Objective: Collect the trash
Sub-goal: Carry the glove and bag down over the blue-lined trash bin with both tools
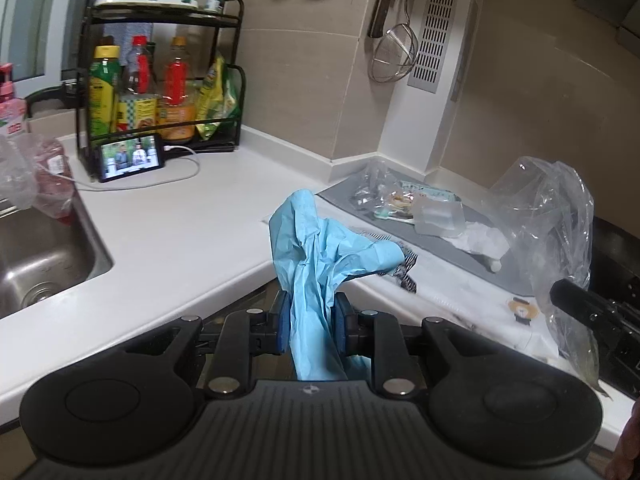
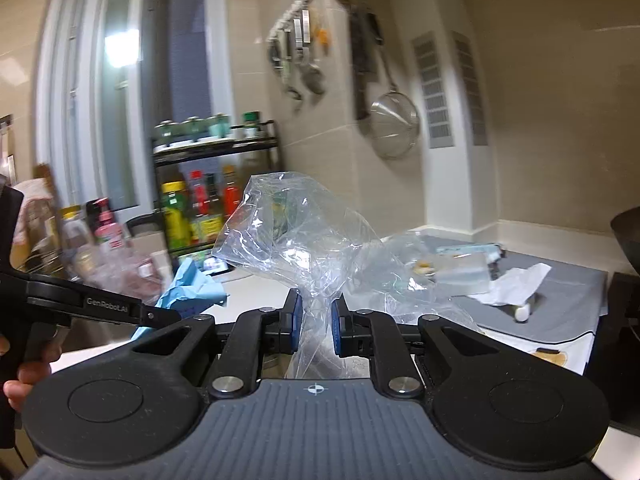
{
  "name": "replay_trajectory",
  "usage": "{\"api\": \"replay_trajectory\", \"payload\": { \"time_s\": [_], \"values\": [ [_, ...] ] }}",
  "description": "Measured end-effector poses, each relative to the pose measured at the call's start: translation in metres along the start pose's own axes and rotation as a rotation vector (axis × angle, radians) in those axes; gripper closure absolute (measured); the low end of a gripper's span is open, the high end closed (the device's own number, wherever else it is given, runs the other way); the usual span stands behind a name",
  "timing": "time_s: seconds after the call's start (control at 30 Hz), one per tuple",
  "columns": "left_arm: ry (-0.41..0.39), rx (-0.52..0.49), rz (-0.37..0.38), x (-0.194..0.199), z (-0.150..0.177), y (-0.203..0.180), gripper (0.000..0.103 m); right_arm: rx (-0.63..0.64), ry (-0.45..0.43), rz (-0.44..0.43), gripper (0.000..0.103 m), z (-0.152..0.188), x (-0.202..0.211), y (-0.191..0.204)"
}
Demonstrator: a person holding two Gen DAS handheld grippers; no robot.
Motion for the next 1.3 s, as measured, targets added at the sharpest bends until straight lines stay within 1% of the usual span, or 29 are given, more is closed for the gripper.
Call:
{"api": "replay_trajectory", "payload": {
  "time_s": [0.17, 0.23, 0.43, 0.6, 0.87, 1.3],
  "values": [
    [-0.011, -0.029, -0.045, 0.031, 0.027, 0.016, 0.079, 0.0, 0.009, -0.06, 0.086, 0.005, 0.025, 0.022],
    [-0.002, -0.036, -0.059, 0.038, 0.039, 0.02, 0.079, -0.015, 0.025, -0.086, 0.086, 0.01, 0.03, 0.029],
    [0.044, -0.02, -0.092, 0.045, 0.075, 0.031, 0.079, -0.057, 0.116, -0.176, 0.086, 0.04, 0.03, 0.05],
    [0.062, -0.029, -0.123, 0.047, 0.095, 0.036, 0.079, -0.068, 0.167, -0.208, 0.086, 0.06, 0.028, 0.063],
    [0.117, -0.046, -0.149, 0.024, 0.113, 0.04, 0.079, -0.1, 0.239, -0.213, 0.086, 0.082, 0.013, 0.064],
    [0.232, -0.019, -0.174, -0.035, 0.124, 0.062, 0.079, -0.118, 0.386, -0.23, 0.086, 0.115, -0.041, 0.069]
  ]
}}
Point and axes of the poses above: each gripper's, at about its wrist camera, not at the fingertips, and x roughly against the way its jaws point, y to its left, z to its underside, the point moved 2 cm from there along -x, roughly the way its jaws point, and after that the axes turned 14 degrees about x, right-handed, at the moved point
